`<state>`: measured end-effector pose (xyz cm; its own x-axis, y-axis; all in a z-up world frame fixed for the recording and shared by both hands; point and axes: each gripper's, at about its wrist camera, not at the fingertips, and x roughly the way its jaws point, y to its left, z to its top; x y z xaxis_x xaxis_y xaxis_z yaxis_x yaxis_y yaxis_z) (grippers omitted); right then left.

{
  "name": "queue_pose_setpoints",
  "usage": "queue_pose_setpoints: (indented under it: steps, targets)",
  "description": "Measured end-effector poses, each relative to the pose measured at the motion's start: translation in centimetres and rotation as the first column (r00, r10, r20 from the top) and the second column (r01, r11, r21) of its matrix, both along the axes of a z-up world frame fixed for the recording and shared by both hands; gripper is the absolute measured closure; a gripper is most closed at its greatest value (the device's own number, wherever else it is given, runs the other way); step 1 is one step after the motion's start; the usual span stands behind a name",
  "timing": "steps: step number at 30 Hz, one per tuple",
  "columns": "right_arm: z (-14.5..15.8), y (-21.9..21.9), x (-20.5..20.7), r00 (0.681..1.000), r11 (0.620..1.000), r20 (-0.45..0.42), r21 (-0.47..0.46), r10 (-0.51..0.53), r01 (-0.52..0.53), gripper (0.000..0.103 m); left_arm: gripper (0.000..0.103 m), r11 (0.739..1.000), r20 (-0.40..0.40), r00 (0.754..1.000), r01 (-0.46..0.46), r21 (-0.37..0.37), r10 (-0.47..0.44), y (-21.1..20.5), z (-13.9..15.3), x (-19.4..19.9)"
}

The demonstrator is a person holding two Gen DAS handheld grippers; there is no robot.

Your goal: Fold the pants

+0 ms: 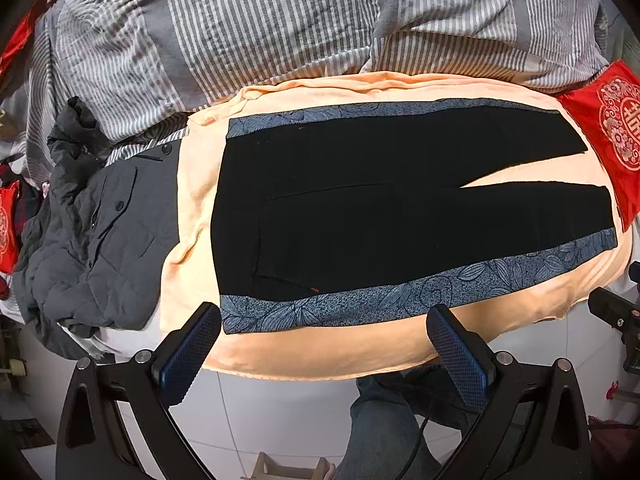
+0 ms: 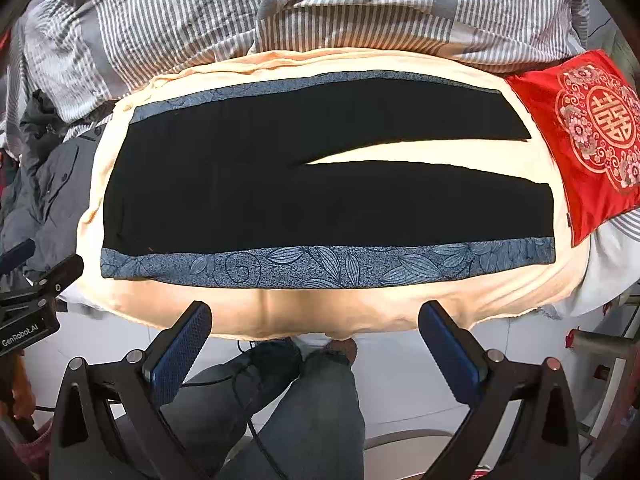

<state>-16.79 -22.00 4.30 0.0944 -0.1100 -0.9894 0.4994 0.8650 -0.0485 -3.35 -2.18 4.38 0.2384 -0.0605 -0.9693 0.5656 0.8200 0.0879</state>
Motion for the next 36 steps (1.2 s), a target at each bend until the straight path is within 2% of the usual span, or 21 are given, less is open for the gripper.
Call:
queue_pose_setpoints:
  steps: [13,18,28,32,36]
  targets:
    - [-0.5,-0.3,0.3,1.000,1.000,-0.002,0.001,-0.015,0.015,0.000,0.000,1.000,-0.015,1.000,0.000,-0.008,0.000,0.0,-0.6,0.7]
    - [-0.8,-0.6,0.2,1.000,0.999,0.013,0.029,-0.023,0.022,0.000,0.000,1.000,-0.023,1.000,-0.002,-0.018,0.001,0.1,-0.9,0.7]
    - [-2.7,-0.9,-0.3,1.000,0.996,-0.006,0.080,-0.028,0.028,0.000,0.000,0.999,-0.077,0.996,-0.045,-0.015,0.043,0.5,-3.4,0.8]
    - [-3.6,-1.8,-0.6,0.997,0.982,0.023,0.175,-0.079,0.074,0.000,0.000,0.993,-0.119,0.987,-0.114,-0.031,0.109,1.2,-5.2,1.5]
    - [-6.8,-3.1,-1.4,0.978,0.924,0.050,0.340,-0.204,0.175,0.000,0.000,0.980,-0.138,0.974,-0.188,-0.062,0.178,2.3,-7.2,2.2]
